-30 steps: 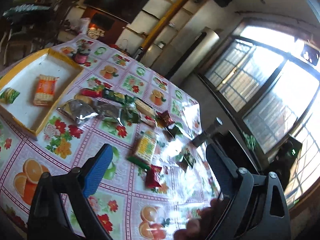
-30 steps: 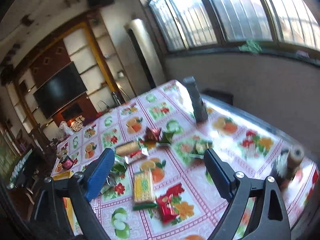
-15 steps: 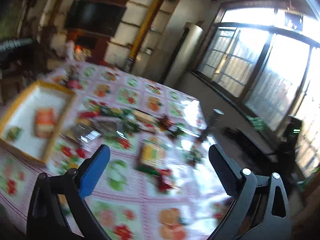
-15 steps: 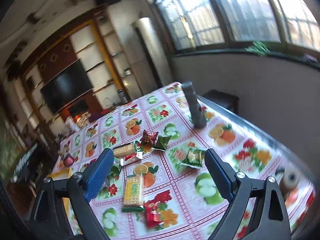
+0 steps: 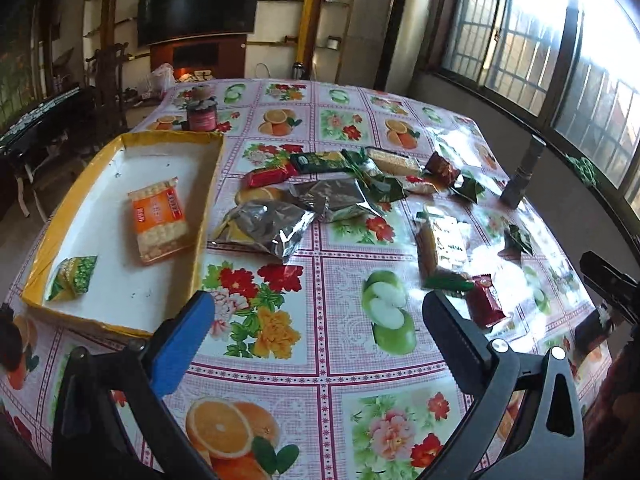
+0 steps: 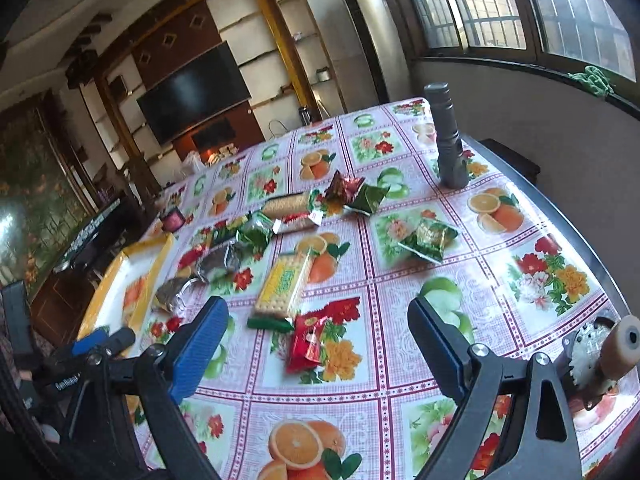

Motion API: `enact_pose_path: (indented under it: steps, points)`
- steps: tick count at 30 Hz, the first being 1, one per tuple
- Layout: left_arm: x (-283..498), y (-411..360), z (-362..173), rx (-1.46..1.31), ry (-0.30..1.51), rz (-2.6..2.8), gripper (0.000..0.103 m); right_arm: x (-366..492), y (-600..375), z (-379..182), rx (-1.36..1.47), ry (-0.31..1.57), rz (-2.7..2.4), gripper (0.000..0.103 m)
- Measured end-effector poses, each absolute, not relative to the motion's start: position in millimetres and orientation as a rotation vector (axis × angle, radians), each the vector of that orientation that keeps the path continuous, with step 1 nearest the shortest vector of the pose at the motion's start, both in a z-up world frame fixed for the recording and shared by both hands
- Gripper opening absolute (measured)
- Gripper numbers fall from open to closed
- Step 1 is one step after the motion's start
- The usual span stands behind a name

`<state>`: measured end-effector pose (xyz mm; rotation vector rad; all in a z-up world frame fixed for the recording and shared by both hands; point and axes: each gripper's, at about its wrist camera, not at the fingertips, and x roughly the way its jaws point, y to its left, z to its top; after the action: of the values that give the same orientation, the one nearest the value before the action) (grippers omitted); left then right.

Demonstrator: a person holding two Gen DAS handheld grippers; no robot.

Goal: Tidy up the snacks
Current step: 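Withdraw both tools from the tray back over the snacks on the table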

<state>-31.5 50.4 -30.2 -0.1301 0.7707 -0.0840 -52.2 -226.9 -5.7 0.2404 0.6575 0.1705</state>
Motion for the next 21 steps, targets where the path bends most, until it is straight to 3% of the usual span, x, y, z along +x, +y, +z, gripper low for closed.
enact_pose_path:
  steps: [14, 21]
  points:
    - [57.2, 43.6, -58.7, -0.047, 0.934, -0.075, 0.103, -20.6, -225.6, -34.4, 0.249, 0.818, 0.155, 0.088]
    - [49.3, 116.2, -72.2, -0.015, 0.980, 0.056, 0.099, -10.3, -213.4, -27.0, 0.260, 0.797, 0.205, 0.089]
